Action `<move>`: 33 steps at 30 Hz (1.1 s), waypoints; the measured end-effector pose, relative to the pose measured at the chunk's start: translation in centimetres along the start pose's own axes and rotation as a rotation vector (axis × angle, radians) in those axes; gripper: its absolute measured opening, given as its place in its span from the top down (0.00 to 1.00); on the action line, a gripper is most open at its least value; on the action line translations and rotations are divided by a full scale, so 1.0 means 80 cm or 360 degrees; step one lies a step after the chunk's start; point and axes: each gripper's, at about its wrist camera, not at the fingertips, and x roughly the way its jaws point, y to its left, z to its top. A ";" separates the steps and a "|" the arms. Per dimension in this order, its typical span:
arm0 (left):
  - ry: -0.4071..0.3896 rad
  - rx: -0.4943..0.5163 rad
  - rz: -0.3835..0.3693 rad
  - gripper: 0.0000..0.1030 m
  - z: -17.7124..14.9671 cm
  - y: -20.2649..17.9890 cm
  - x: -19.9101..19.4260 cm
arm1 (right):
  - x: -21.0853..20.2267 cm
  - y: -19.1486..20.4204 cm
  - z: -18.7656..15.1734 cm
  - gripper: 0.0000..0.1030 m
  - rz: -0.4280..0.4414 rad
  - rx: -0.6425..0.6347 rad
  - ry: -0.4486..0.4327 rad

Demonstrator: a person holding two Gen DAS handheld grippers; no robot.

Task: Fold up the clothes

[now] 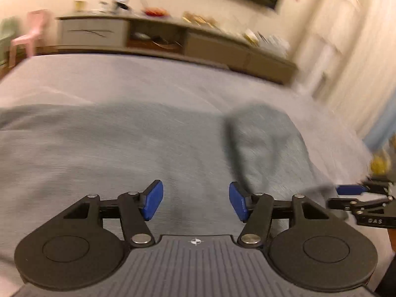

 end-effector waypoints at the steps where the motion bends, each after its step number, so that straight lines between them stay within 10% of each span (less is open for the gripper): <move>1: -0.0046 -0.0072 0.0054 0.39 -0.001 0.019 -0.014 | -0.007 0.002 0.006 0.66 -0.0055 0.0025 -0.0063; 4: -0.0182 -0.0304 0.0280 0.37 -0.001 0.081 -0.056 | -0.024 0.011 0.013 0.64 -0.0066 0.0092 -0.0213; 8: -0.0304 -0.0510 0.0629 0.28 -0.013 0.162 -0.112 | 0.016 0.035 0.005 0.57 -0.0219 0.0021 0.0057; 13: -0.0248 -0.0734 0.0894 0.18 -0.026 0.247 -0.136 | -0.031 0.102 0.031 0.61 -0.0410 0.0064 -0.0200; 22: -0.0252 -0.0941 0.0801 0.10 -0.046 0.278 -0.112 | 0.013 0.323 0.198 0.54 0.0451 -0.0096 -0.0215; 24: -0.0316 -0.0939 0.0785 0.24 -0.050 0.274 -0.110 | 0.048 0.355 0.240 0.54 0.0585 -0.0063 -0.0115; 25: -0.0323 -0.0926 0.0764 0.58 -0.052 0.271 -0.106 | 0.064 0.369 0.258 0.50 0.0616 -0.0056 -0.0066; 28: -0.0368 -0.0826 0.0751 0.83 -0.057 0.254 -0.098 | 0.105 0.410 0.306 0.39 0.0690 -0.0082 0.0086; 33: -0.0466 -0.0345 0.0853 0.87 -0.052 0.190 -0.090 | 0.106 0.487 0.354 0.20 0.0662 -0.0357 0.0203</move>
